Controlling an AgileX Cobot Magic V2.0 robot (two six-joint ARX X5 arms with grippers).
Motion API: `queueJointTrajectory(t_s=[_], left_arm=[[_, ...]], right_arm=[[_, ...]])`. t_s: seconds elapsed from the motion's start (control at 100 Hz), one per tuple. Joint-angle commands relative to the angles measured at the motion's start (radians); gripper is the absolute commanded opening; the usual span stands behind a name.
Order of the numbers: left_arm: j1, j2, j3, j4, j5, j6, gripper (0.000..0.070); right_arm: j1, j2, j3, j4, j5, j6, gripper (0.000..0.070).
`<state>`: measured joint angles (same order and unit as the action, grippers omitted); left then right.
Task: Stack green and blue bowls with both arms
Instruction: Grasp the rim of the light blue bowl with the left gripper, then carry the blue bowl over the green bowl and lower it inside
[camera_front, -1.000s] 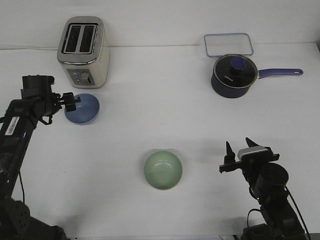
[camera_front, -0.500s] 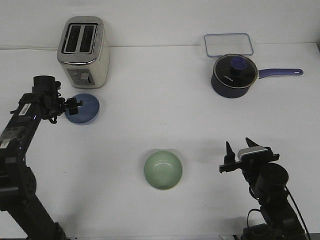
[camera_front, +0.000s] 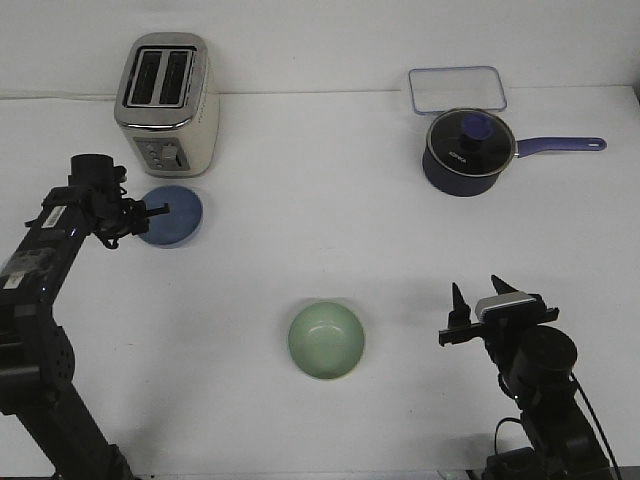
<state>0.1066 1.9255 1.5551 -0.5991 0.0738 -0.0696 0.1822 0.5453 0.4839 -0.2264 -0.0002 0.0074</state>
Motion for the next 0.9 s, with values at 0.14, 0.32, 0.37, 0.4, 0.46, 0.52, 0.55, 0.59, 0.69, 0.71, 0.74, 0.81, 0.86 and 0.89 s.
queueJointTrajectory(t_s=[0.14, 0.32, 0.37, 0.4, 0.46, 0.52, 0.55, 0.59, 0.69, 0.71, 0.74, 0.81, 0.86, 0.89], left_arm=[[0.005, -0.027, 0.023, -0.013, 0.046, -0.003, 0.0004], [0.004, -0.167, 0.023, -0.049, 0.128, -0.012, 0.0004], [-0.003, -0.209, 0.023, -0.06, 0.149, -0.022, 0.0004], [-0.01, -0.233, 0.023, -0.068, 0.161, -0.023, 0.0004], [-0.026, -0.275, 0.023, -0.092, 0.187, -0.031, 0.0004], [-0.046, -0.308, 0.023, -0.122, 0.217, -0.038, 0.0004], [-0.061, -0.321, 0.023, -0.14, 0.23, -0.038, 0.0004], [-0.084, -0.335, 0.023, -0.163, 0.246, -0.037, 0.0004], [-0.163, -0.351, 0.023, -0.212, 0.261, -0.03, 0.0004], [-0.181, -0.351, 0.023, -0.218, 0.264, -0.027, 0.0004], [-0.208, -0.351, 0.021, -0.226, 0.27, -0.025, 0.0004], [-0.276, -0.35, 0.014, -0.238, 0.285, -0.02, 0.0004], [-0.323, -0.35, 0.004, -0.24, 0.298, -0.018, 0.0004], [-0.352, -0.35, 0.001, -0.247, 0.303, -0.016, 0.0004]], right_arm=[[0.002, 0.003, 0.011, 0.009, 0.001, 0.011, 0.0455], [0.002, 0.003, 0.011, 0.009, 0.001, 0.011, 0.0455], [0.002, 0.003, 0.011, 0.009, 0.001, 0.011, 0.0455], [0.002, 0.003, 0.011, 0.01, 0.001, 0.011, 0.0455], [0.002, 0.003, 0.011, 0.01, 0.001, 0.011, 0.0455], [0.002, 0.003, 0.011, 0.01, 0.001, 0.011, 0.0455], [0.002, 0.003, 0.011, 0.01, 0.001, 0.011, 0.0455], [0.002, 0.003, 0.011, 0.01, 0.001, 0.011, 0.0455], [0.002, 0.003, 0.011, 0.01, 0.001, 0.011, 0.0455], [0.002, 0.003, 0.011, 0.01, 0.001, 0.011, 0.0455], [0.002, 0.003, 0.011, 0.01, 0.001, 0.011, 0.0455], [0.002, 0.003, 0.011, 0.01, 0.001, 0.011, 0.0455], [0.002, 0.003, 0.011, 0.01, 0.001, 0.011, 0.0455], [0.002, 0.003, 0.011, 0.01, 0.001, 0.011, 0.0455]])
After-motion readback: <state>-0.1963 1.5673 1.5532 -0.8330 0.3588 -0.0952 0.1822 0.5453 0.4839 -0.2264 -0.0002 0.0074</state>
